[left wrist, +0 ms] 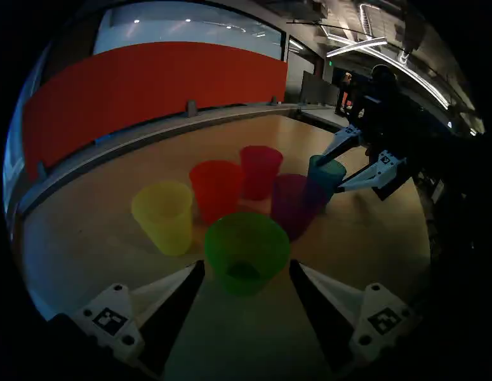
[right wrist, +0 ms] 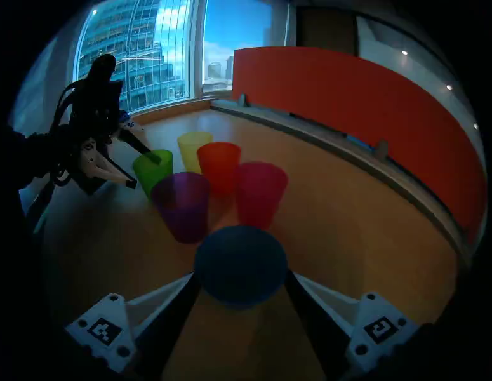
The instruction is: Pour water
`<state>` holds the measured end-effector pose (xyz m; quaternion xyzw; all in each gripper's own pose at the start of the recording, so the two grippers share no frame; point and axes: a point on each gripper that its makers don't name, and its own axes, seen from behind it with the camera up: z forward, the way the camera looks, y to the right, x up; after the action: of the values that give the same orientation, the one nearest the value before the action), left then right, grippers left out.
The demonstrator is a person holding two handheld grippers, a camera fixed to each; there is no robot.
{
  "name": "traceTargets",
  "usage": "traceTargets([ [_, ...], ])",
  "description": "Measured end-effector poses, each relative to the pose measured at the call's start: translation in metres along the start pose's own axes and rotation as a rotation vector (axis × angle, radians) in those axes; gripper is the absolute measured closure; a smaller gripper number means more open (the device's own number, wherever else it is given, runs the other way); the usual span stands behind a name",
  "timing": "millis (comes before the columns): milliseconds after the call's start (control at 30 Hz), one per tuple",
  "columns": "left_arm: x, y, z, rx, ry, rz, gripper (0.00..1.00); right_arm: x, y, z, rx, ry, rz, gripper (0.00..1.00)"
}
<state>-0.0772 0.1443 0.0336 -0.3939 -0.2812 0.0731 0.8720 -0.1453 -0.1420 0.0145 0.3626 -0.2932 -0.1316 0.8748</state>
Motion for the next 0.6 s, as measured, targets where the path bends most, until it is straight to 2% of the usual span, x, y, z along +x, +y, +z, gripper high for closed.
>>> traceTargets([
  [500,0.01,0.004,0.012,-0.01,0.004,0.021,0.01,0.01,-0.002,0.009,0.014,0.018,-0.001,0.01],
  [567,0.01,0.004,0.013,-0.01,0.002,0.02,0.02,0.011,-0.002,0.008,0.014,0.019,-0.002,0.01],
  [600,0.01,0.004,0.014,-0.01,0.001,0.019,0.06,0.011,-0.002,0.008,0.013,0.02,-0.002,0.0],
])
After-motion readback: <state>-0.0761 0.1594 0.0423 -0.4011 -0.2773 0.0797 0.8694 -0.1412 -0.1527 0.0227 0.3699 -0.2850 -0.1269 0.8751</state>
